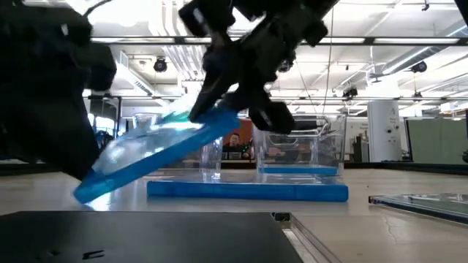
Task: Pick & place jewel cases by type
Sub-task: Put the left blue CD case into the right transparent bin
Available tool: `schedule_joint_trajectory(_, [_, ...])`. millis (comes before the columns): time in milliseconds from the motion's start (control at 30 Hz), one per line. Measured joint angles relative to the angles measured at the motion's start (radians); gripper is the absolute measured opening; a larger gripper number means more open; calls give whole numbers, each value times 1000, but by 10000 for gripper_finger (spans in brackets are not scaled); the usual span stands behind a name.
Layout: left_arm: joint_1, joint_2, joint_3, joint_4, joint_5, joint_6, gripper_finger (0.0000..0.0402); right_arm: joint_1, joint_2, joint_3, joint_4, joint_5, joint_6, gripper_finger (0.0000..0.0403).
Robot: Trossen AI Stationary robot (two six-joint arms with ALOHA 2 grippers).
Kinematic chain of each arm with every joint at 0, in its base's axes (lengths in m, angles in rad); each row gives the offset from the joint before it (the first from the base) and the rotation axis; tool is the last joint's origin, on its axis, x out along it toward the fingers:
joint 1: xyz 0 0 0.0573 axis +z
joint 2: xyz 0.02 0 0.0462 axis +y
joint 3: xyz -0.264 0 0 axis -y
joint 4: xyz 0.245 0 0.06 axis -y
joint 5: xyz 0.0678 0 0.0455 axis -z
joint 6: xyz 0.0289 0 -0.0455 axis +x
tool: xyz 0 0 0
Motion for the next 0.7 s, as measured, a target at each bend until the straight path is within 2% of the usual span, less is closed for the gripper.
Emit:
schedule_joint_trajectory(167, [-49, -19, 66, -34, 8, 41, 147, 1, -114, -6, -112, 46, -70, 31])
schedule_joint_trajectory(267, [-76, -22, 98, -83, 6, 37, 147, -10, -244, -3, -216, 92, -103, 32])
schedule_joint_trajectory(333, [-82, -23, 118, -97, 0, 25, 147, -20, -346, -1, -299, 158, -110, 32])
schedule_joint_trajectory(467, [-86, -25, 130, -140, -32, -6, 147, -59, -518, -9, -496, 365, -82, 32])
schedule_joint_trajectory(567, [-86, -25, 130, -138, -47, -12, 147, -134, -637, -20, -658, 493, -35, 32])
schedule_joint_trajectory(633, [-86, -25, 129, -140, -67, -12, 147, -225, -691, -50, -757, 494, -30, 32])
schedule_joint_trajectory(700, [-85, -25, 129, -137, -89, -13, 147, -323, -724, -99, -782, 478, -36, 32])
